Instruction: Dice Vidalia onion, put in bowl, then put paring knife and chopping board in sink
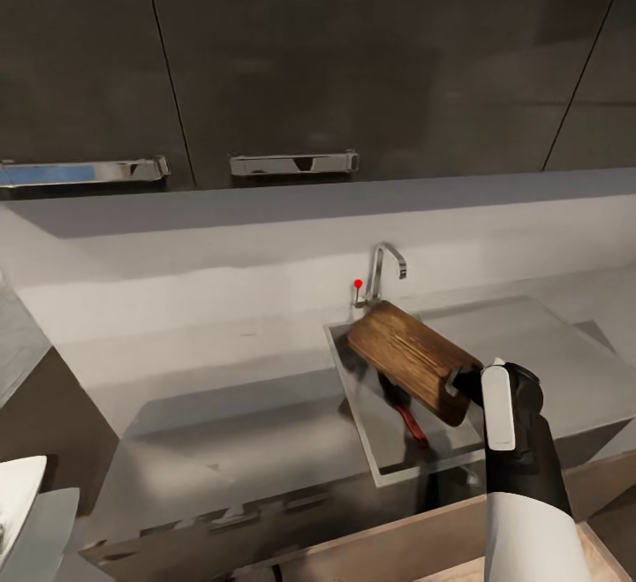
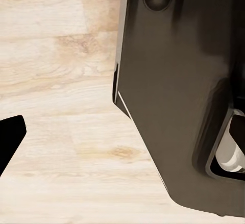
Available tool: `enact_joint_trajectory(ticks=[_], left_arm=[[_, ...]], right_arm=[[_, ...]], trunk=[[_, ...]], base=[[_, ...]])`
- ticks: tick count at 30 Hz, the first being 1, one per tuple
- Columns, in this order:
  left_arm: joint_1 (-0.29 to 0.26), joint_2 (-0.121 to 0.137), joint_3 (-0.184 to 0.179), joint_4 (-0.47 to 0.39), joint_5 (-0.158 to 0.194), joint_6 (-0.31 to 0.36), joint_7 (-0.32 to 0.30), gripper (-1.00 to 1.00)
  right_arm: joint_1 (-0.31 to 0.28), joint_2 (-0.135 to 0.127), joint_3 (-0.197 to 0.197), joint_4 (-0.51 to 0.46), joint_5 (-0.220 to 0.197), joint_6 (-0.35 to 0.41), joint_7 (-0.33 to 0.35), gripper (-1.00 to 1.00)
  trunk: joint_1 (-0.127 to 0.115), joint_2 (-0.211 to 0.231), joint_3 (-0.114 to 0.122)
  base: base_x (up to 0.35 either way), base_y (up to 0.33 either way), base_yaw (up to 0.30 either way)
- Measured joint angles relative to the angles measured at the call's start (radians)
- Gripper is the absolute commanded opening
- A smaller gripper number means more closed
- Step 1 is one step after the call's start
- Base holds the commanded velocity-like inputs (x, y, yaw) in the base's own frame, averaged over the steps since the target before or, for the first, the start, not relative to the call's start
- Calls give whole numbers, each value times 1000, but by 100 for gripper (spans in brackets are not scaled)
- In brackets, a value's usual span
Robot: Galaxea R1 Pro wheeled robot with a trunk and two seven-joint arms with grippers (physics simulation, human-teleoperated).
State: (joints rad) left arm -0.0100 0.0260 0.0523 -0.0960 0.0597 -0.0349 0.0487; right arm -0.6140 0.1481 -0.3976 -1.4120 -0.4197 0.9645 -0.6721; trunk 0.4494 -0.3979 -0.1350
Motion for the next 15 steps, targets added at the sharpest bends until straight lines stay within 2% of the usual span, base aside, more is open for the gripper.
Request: enact_joint_trajectory(ticks=[3,5,6,7,8,9,11,14,15], left_arm=[[0,0,0,0,0,0,0,100],[0,0,0,0,0,0,0,100],[0,0,0,0,0,0,-1,100],[0,0,0,0,0,0,0,100],[0,0,0,0,0,0,-1,100],[0,0,0,0,0,0,-1,100],[0,-1,0,0,0,0,-1,100],[0,-1,0,0,0,0,-1,100],[0,-1,0,0,0,0,-1,100]], right_arm=[[0,0,-1,0,-14,-19,-50,-100],[0,0,0,0,-69,-59,-73,-100],[0,0,0,0,-82,-69,-100,-100],[0,0,1,1,-129,-101,-151,-100],[0,0,3,1,-151,-109,-190,-100],[0,0,12,3,-240,-154,-249,-100],[0,0,36,4,-324,-197,-320,-100],[0,0,98,4,-411,-281,-413,-100],[0,0,168,3,-456,-365,-488,-100]], trunk=[[0,0,0],[0,0,0],[0,0,0],[0,0,0],[0,0,0],[0,0,0],[0,0,0],[0,0,0],[0,0,0]], base=[[0,0,0],[0,0,0],[0,0,0],[0,0,0],[0,0,0],[0,0,0],[0,0,0],[0,0,0],[0,0,0]])
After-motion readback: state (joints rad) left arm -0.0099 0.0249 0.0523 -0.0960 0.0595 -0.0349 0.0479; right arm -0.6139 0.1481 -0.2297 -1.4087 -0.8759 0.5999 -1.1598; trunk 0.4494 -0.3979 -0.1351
